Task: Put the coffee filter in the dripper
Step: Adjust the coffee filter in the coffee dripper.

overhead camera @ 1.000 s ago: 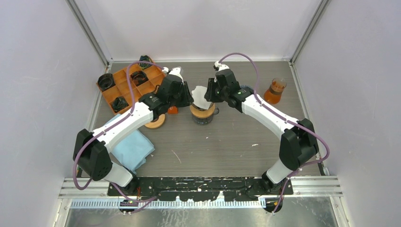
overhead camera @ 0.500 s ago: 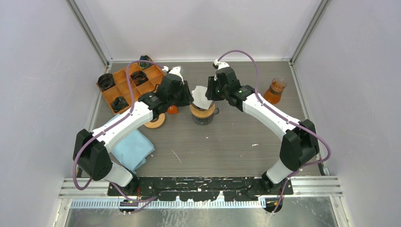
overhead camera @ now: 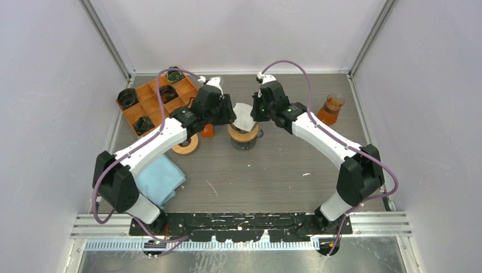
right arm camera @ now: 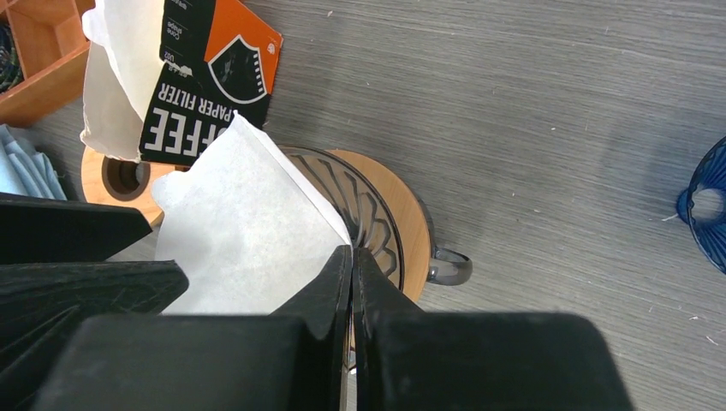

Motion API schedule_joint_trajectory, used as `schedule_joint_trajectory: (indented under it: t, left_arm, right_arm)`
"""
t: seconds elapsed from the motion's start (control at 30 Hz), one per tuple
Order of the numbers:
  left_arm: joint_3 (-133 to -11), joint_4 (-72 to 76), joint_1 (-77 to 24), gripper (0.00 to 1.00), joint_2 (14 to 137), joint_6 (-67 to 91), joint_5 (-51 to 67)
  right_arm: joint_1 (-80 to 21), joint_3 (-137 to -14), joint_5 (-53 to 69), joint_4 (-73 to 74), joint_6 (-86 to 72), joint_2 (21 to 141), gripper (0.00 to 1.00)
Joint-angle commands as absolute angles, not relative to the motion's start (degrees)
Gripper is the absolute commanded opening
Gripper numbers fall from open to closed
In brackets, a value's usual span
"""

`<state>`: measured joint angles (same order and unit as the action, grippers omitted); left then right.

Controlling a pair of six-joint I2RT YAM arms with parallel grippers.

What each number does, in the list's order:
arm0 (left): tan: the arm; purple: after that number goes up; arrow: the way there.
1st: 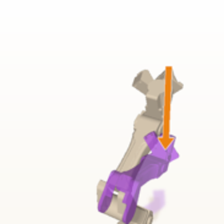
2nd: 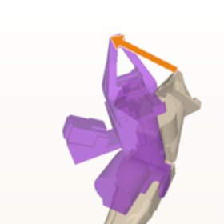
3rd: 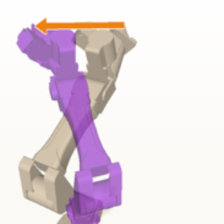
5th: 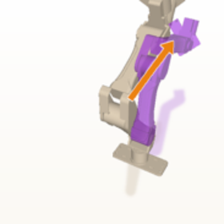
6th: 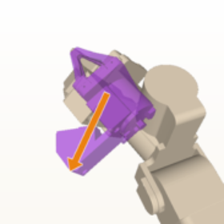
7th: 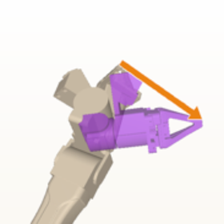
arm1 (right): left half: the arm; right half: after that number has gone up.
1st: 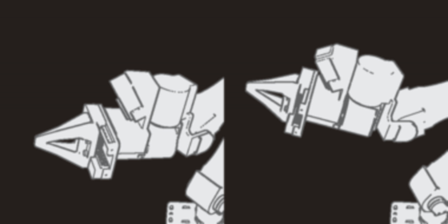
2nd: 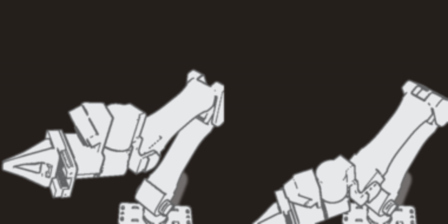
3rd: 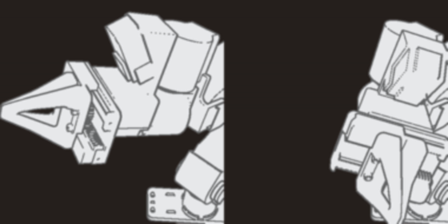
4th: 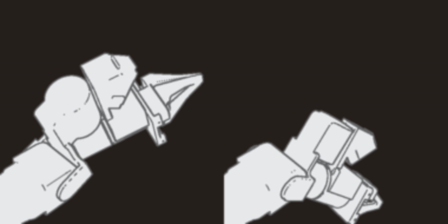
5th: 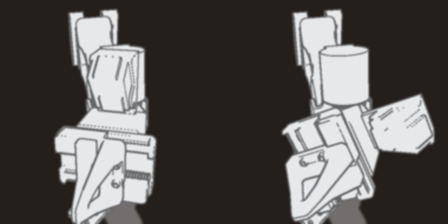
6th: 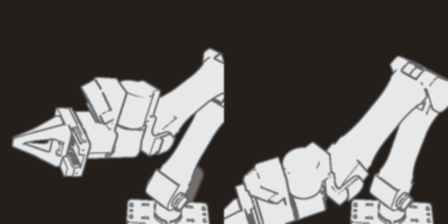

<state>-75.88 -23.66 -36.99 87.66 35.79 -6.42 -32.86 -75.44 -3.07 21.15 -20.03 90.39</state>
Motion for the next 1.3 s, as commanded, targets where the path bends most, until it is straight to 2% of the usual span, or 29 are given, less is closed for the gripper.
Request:
schedule_joint_trajectory:
  t: [0.0, 0.53, 0.67, 0.77, 1.1, 1.27]
  left_arm:
    - [-78.9, -24.0, -36.6, 0.46, 89.1, 34.2, -7.1]
    - [-80.6, -26.5, -36.7, 0.49, 93.6, 33.4, -6.4]
    - [-81.1, -26.8, -36.6, 0.50, 93.7, 33.1, -6.4]
    - [-81.3, -27.0, -36.6, 0.50, 93.9, 33.0, -6.2]
    - [-81.7, -27.5, -36.6, 0.52, 93.9, 32.7, -6.3]
    - [-82.8, -27.9, -36.6, 0.56, 94.2, 32.0, -6.5]
  right_arm:
    - [-32.7, -77.6, -2.6, 19.8, -19.6, 89.5, 0.05]
    - [-32.7, -77.4, -1.8, 20.6, -18.4, 93.1, 0.02]
    - [-32.7, -79.0, -2.1, 21.7, -17.0, 91.7, 0.12]
    - [-32.7, -80.6, -2.3, 22.9, -15.6, 90.5, 0.25]
    - [-32.7, -83.5, -5.3, 26.5, -11.6, 89.9, 0.39]
    - [-32.7, -83.7, -5.7, 26.8, -10.3, 91.3, 0.48]
